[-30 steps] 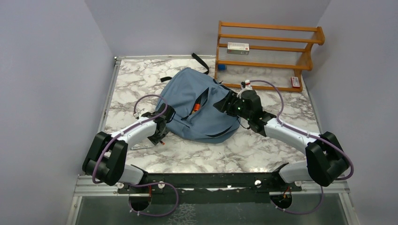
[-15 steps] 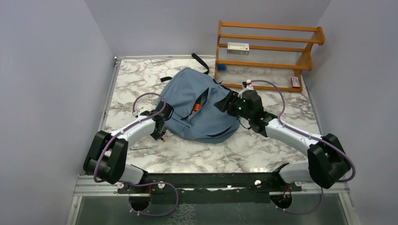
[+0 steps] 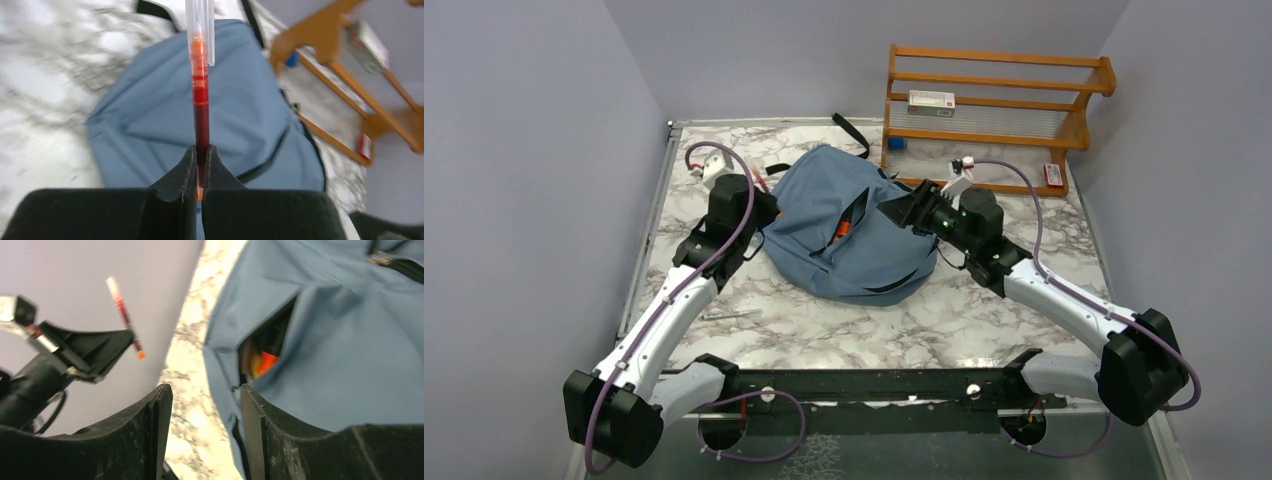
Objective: Pack the student bag
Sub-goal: Pick up the stationery from the center of the board, then place the stationery in the student bag.
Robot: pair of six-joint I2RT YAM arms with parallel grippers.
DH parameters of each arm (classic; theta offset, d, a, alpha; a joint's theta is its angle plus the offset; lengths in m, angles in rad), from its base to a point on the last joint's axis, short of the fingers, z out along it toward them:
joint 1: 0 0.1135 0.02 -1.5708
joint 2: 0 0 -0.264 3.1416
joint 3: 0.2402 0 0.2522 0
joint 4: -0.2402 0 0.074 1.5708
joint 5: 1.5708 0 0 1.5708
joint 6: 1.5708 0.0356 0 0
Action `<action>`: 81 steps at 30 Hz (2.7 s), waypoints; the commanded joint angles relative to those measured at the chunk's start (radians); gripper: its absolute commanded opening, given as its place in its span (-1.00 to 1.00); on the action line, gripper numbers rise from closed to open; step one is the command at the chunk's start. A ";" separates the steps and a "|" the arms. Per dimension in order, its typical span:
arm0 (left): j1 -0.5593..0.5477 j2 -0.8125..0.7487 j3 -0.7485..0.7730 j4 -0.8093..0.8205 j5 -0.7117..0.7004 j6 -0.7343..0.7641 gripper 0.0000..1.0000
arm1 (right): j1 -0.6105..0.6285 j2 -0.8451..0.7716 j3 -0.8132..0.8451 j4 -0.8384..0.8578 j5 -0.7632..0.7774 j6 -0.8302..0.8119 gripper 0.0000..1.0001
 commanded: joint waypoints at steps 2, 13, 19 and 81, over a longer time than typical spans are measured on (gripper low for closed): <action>-0.002 0.078 -0.002 0.384 0.465 0.148 -1.00 | -0.002 -0.027 0.047 0.215 -0.168 0.017 0.13; -0.146 0.226 0.014 0.661 0.786 0.183 -1.00 | -0.002 0.011 0.113 0.161 -0.187 -0.007 0.14; -0.177 0.246 0.018 0.666 0.846 0.189 -1.00 | -0.002 0.027 0.149 0.055 -0.113 -0.020 0.12; -0.331 0.599 0.347 0.062 0.064 0.805 -0.16 | -0.003 -0.069 0.080 -0.235 0.107 0.023 -0.98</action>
